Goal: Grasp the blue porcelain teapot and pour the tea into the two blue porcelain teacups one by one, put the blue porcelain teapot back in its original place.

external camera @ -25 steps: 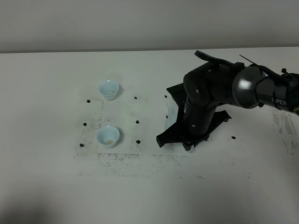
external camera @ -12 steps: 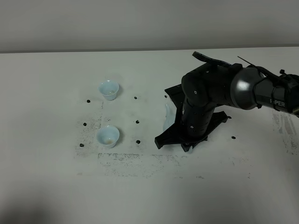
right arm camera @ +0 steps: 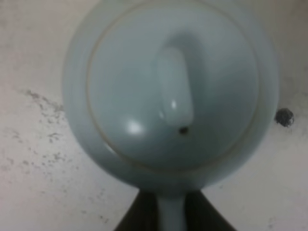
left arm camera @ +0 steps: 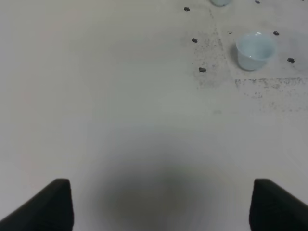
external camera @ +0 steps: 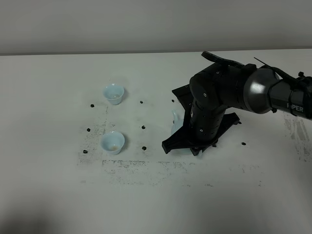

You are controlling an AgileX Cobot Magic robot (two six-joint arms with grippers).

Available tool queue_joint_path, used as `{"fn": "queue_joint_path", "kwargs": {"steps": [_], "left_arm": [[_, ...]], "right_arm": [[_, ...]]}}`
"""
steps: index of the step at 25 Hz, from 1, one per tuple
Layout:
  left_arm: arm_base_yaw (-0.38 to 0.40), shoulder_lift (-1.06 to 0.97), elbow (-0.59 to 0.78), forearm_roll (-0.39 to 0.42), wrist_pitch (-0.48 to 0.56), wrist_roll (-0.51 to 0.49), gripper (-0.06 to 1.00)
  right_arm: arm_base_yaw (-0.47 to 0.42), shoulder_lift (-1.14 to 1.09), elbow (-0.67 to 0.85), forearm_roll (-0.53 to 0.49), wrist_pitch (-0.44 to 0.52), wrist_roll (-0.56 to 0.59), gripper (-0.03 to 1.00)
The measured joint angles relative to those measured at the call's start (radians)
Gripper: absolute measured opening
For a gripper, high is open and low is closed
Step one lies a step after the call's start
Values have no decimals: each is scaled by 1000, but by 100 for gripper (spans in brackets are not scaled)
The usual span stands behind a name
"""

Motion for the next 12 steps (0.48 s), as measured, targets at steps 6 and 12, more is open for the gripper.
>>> {"fn": "queue_joint_path", "kwargs": {"steps": [6,12], "left_arm": [[0,0,0,0,0,0,75],[0,0,0,0,0,0,75]], "right_arm": [[0,-27,0,-31,-18,1,8],[0,-47,0,-68,-50,-81,8]]}}
